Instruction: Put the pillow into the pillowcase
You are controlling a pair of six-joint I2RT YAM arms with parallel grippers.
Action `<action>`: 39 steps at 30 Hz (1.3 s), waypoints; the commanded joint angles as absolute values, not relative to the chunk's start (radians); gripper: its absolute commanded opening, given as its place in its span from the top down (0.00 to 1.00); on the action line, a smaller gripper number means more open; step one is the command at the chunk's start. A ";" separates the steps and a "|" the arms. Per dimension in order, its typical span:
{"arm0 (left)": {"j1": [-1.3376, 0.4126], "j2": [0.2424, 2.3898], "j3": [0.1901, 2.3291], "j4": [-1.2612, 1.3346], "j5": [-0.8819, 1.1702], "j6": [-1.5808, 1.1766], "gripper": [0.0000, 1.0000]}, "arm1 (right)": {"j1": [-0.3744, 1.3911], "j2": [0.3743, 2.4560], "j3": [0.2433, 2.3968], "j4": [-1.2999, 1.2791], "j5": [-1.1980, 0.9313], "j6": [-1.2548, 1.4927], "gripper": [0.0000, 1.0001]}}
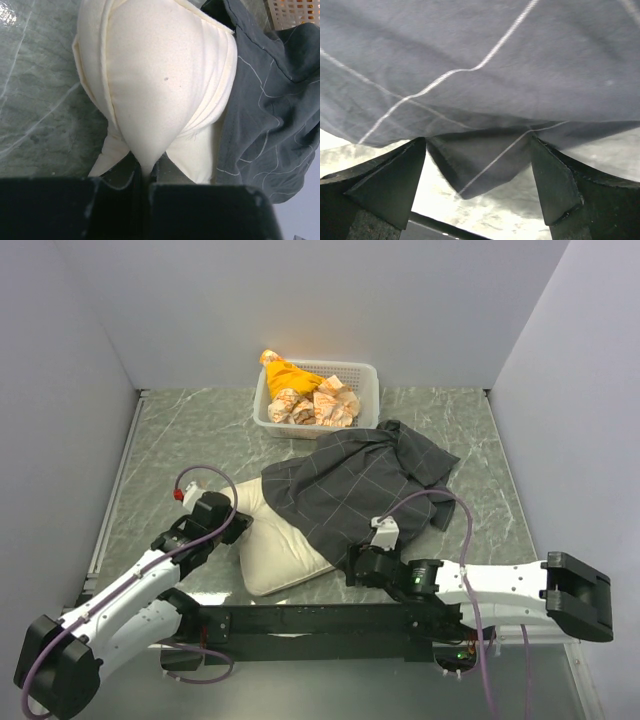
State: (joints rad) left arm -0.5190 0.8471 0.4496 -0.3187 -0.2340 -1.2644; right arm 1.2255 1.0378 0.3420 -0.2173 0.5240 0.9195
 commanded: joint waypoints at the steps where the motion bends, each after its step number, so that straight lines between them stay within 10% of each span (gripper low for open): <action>1: -0.511 0.862 0.505 -0.268 -0.253 -1.252 0.99 | 1.259 1.094 0.333 -0.147 0.537 1.008 0.11; 4: -0.511 0.867 0.511 -0.265 -0.252 -1.255 0.99 | 1.258 1.175 0.359 -0.178 0.554 1.026 0.24; 7: -0.509 0.868 0.531 -0.268 -0.264 -1.243 0.99 | 1.272 1.200 0.425 -0.251 0.563 1.019 0.74; 10: -0.506 0.896 0.581 -0.276 -0.284 -1.218 0.99 | 1.301 1.164 0.578 -0.348 0.548 0.951 1.00; 17: -0.505 0.945 0.733 -0.336 -0.337 -1.216 0.99 | 1.512 1.449 1.315 -0.527 0.520 0.715 1.00; 25: -0.515 0.764 0.735 -0.419 -0.411 -1.224 0.99 | 1.296 1.358 1.184 -0.413 0.333 0.670 1.00; 32: -0.571 0.771 0.646 -0.384 -0.403 -1.304 0.99 | 1.384 1.573 1.632 -0.546 0.332 0.575 1.00; 39: -0.698 0.882 0.541 -0.282 -0.420 -1.402 0.99 | 1.342 1.612 1.561 -0.514 0.281 0.600 1.00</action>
State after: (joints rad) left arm -0.6357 0.8333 0.5407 -0.4023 -0.4721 -1.3048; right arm 1.3731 1.6386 1.6135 -0.6880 0.3283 0.5762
